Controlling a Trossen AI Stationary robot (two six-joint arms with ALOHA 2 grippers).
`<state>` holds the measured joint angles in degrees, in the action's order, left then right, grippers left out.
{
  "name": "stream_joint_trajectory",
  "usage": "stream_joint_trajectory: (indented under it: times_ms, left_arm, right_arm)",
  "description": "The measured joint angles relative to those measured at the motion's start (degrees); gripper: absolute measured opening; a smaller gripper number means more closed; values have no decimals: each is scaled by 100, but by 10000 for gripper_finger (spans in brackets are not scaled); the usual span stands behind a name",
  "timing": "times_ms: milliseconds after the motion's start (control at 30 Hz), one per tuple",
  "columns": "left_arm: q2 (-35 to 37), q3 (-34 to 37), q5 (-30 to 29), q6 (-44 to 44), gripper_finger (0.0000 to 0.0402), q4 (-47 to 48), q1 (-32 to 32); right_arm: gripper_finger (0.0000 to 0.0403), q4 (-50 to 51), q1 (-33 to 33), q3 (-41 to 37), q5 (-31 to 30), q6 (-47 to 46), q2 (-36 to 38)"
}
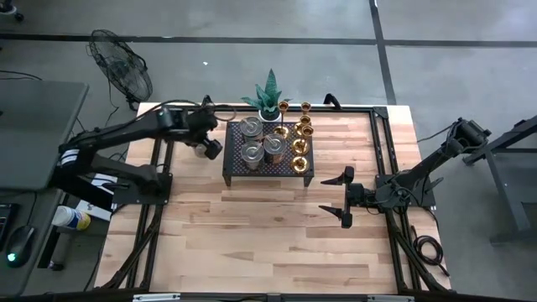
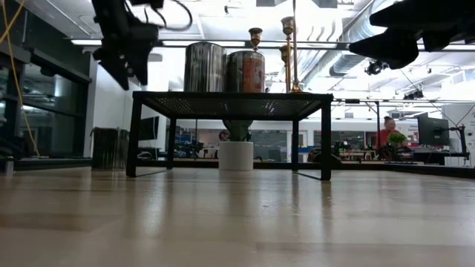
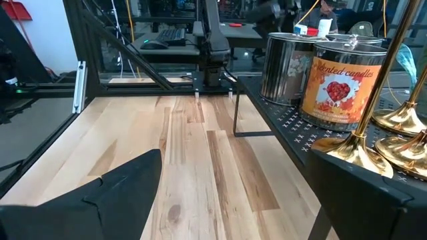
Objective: Pick & Place candle stick holders
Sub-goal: Put the silver scented candle on the shelf
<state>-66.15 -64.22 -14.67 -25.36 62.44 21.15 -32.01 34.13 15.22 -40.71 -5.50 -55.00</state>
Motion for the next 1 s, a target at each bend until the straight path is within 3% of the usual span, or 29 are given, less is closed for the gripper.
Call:
stream_joint_trajectory:
  times_ms: [333,1000]
  left_arm:
    - [-662,-74,-68,792,383,428,807]
    - [-1551,-70,231,858,383,466,1661]
  right_arm:
    - [362,0,-2,0,0,0,0]
    - [362,0,-1,0,0,0,0]
